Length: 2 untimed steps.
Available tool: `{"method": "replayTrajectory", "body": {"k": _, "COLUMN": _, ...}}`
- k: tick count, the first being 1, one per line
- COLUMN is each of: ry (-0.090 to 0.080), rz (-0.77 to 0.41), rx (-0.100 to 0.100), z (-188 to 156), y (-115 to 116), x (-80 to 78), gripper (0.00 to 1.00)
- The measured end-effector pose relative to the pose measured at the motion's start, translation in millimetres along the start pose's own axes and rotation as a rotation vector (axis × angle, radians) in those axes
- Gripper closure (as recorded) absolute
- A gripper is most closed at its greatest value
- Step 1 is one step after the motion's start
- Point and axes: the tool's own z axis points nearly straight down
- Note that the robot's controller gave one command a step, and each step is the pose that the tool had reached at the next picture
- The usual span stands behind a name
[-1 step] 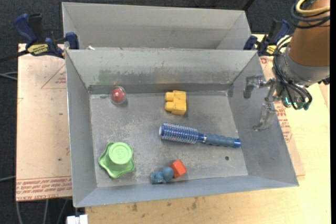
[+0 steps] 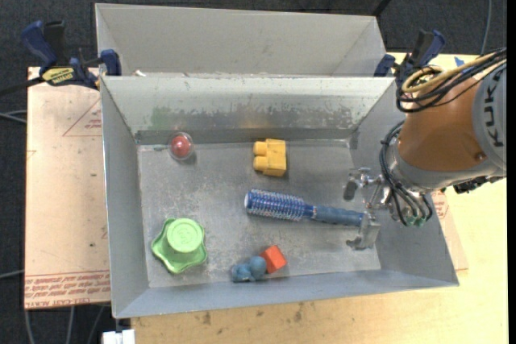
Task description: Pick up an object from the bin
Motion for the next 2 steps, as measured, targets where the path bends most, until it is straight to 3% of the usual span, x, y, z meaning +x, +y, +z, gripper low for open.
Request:
{"method": "replayTrajectory", "body": {"k": 1, "ry": -0.005, "rz": -0.012, "rx": 0.0, "z": 59.1, "y": 35.0, "x": -19.0, "gripper": 0.0}}
{"method": "replayTrajectory", "body": {"k": 2, "ry": -0.01, "rz": -0.01, "rx": 0.003, "z": 55.3, "y": 32.5, "x": -20.2, "gripper": 1.0}}
